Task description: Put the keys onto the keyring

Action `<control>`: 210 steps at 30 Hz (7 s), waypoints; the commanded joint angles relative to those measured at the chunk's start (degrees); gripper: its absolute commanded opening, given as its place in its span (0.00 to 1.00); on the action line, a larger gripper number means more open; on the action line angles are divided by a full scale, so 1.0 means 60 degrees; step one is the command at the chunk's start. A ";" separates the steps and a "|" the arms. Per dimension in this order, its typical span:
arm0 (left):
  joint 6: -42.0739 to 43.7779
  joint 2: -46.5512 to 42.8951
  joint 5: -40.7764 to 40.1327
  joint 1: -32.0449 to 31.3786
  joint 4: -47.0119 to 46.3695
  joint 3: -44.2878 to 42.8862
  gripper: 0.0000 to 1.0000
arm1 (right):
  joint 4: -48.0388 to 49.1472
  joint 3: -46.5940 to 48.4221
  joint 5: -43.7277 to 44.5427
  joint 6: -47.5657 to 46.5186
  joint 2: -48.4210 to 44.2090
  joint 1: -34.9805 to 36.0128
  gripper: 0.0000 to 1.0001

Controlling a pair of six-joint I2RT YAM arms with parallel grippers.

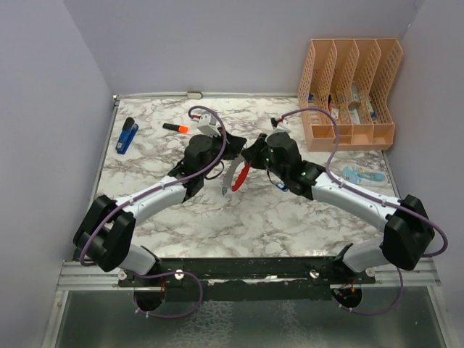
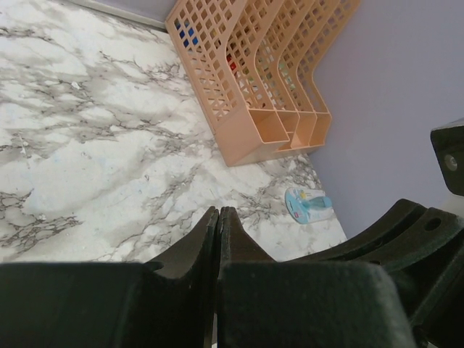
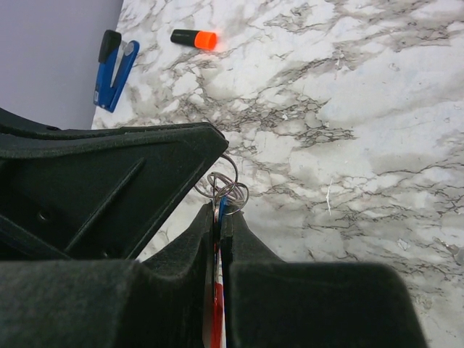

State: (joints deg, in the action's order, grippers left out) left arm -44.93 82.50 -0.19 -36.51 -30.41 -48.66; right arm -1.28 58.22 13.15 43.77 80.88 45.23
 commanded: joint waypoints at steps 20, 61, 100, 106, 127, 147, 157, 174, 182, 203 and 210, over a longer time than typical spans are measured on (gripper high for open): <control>0.2172 -0.0723 0.3422 0.1885 0.3868 -0.2473 0.51 | 0.0747 -0.0960 -0.1596 -0.4625 -0.1537 -0.0028 0.01; 0.4857 0.1672 0.9106 0.1505 0.8635 -0.5180 0.36 | 0.0970 -0.1758 -0.1791 -0.8426 -0.2254 -0.0024 0.01; 0.1421 0.0818 0.6526 0.1369 0.5255 -0.3570 0.00 | 0.1287 -0.1738 -0.1430 -0.6667 -0.2047 0.0562 0.01; 0.0964 0.0265 0.5545 0.1369 0.4658 -0.2874 0.00 | 0.1385 -0.1698 -0.1060 -0.6030 -0.2102 0.0576 0.01; 0.1042 -0.0109 0.3754 0.0605 0.2725 -0.1732 0.00 | 0.1731 -0.1157 -0.1529 -0.4610 -0.1213 0.0723 0.01; 0.3146 0.0323 0.7380 0.2247 0.6626 -0.4278 0.41 | 0.0767 -0.1366 -0.0880 -0.6002 -0.1441 0.0723 0.01; 0.3758 0.0508 0.7199 0.1800 0.7520 -0.4176 0.47 | 0.0419 -0.1028 -0.0756 -0.6013 -0.1324 0.0723 0.01; 0.3777 0.0723 0.7442 0.1383 0.8097 -0.4172 0.31 | 0.0535 -0.1041 -0.0490 -0.5905 -0.1278 0.0715 0.01; 0.3817 0.0625 0.7514 0.1383 0.8537 -0.4127 0.30 | 0.0520 -0.1112 -0.0215 -0.5859 -0.1403 0.0723 0.01; 0.4584 0.0947 0.7230 0.1383 0.8984 -0.4407 0.00 | 0.0460 -0.1049 -0.0448 -0.6068 -0.1617 0.0723 0.01; 0.4585 0.0970 0.6527 0.1383 0.9370 -0.4565 0.00 | 0.0296 -0.0996 -0.0921 -0.6226 -0.1636 0.0723 0.01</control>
State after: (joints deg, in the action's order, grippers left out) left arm -18.02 87.59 42.41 -28.10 23.27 -73.84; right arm -0.45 50.22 9.69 7.35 72.97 49.43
